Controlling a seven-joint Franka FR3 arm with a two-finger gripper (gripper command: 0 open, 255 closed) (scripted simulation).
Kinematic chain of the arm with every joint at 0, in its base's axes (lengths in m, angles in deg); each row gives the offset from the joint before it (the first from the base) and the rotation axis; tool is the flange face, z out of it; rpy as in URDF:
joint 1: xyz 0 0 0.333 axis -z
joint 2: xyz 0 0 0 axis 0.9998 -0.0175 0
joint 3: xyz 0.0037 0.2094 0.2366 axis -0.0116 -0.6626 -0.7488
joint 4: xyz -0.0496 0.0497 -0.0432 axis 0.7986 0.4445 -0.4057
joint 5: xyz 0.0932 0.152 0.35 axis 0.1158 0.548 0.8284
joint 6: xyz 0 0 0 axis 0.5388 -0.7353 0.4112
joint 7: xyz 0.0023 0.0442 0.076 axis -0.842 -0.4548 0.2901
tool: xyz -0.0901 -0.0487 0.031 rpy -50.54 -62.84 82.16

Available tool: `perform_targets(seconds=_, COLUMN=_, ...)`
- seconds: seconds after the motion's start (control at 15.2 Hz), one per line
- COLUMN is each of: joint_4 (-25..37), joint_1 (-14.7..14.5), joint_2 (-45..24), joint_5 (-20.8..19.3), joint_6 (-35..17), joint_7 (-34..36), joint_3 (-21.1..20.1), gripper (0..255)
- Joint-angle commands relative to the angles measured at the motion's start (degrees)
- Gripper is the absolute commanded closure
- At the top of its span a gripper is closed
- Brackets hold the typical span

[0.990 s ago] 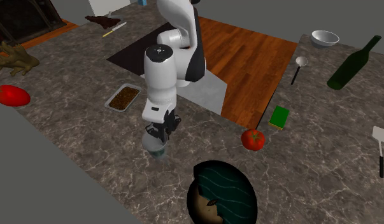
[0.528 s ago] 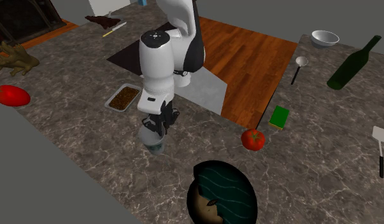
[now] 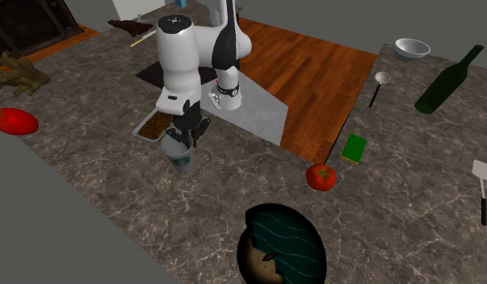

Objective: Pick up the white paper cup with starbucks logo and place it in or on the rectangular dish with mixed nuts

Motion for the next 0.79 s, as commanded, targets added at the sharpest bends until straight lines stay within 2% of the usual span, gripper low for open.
perform_targets(seconds=0.0, joint_4=-4.0, joint_1=0.9, joint_2=4.3, joint_5=-2.2, joint_6=-0.2, joint_7=-0.5, joint_3=0.6, gripper=255)
perform_targets(seconds=0.73, joint_4=-18.2, joint_1=9.1, joint_2=24.2, joint_5=-11.9, joint_6=3.4, joint_7=-5.4, joint_3=3.1, gripper=255)
